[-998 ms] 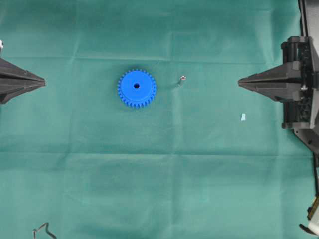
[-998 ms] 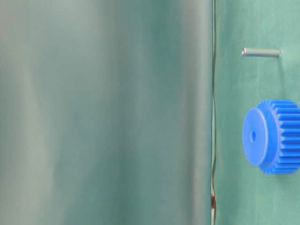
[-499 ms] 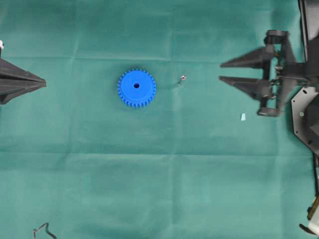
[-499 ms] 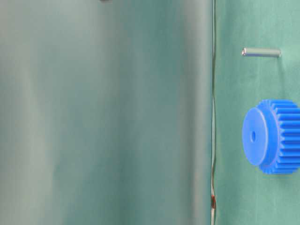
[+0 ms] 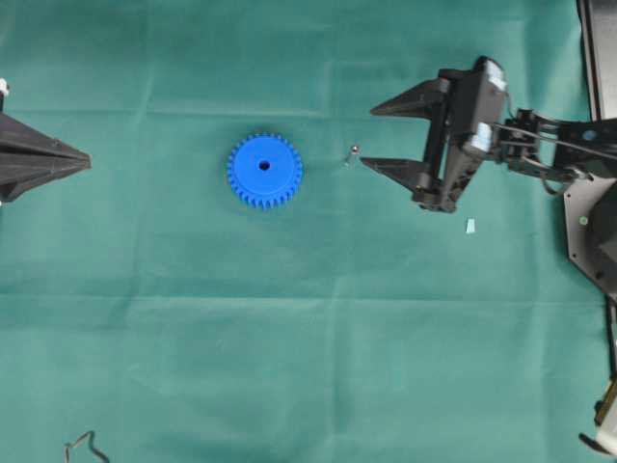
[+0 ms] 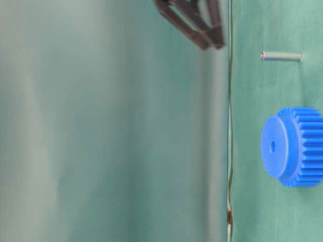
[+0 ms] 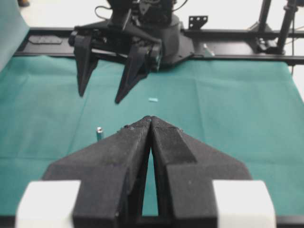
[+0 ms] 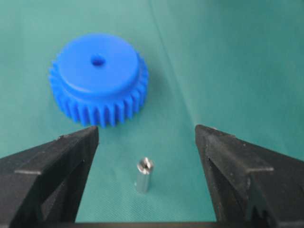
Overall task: Insert the shaft into the center hole of the gear.
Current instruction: 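Move the open right gripper toward the upright silver shaft, then close the right gripper around the silver shaft and lift it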
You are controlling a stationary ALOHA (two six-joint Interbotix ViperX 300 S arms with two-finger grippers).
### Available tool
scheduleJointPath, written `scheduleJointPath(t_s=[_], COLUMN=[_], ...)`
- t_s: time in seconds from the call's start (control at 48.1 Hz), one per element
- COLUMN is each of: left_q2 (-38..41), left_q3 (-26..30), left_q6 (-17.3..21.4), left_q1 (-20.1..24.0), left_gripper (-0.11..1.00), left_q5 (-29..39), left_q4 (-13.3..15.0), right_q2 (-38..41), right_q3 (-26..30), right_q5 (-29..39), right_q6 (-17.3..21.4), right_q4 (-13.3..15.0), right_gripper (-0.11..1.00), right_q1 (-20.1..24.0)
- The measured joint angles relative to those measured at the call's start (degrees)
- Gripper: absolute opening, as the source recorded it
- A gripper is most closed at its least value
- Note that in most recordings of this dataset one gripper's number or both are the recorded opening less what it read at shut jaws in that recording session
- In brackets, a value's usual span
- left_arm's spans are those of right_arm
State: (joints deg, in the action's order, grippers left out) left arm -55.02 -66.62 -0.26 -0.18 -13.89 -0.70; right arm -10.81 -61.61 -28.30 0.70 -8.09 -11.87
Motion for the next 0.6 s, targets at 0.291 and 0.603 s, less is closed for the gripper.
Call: scheduleJointPath(t_s=[0.291,0.603], left_q2=[0.18,0.26], left_q3=[0.0,0.0], left_q6=[0.09,0.18], left_q1=[0.0,0.0], left_gripper=[0.0,0.0], left_q5=[0.62,1.85], left_q4=[0.0,0.0], right_q2=[9.76,11.34], right_q3=[0.97,2.02], right_q5=[-3.25,-3.43], right_q6=[0.0,0.18], right_q4=[-3.25,-3.52], right_gripper=[0.85,0.77], right_q1=[-0.09,-0.09])
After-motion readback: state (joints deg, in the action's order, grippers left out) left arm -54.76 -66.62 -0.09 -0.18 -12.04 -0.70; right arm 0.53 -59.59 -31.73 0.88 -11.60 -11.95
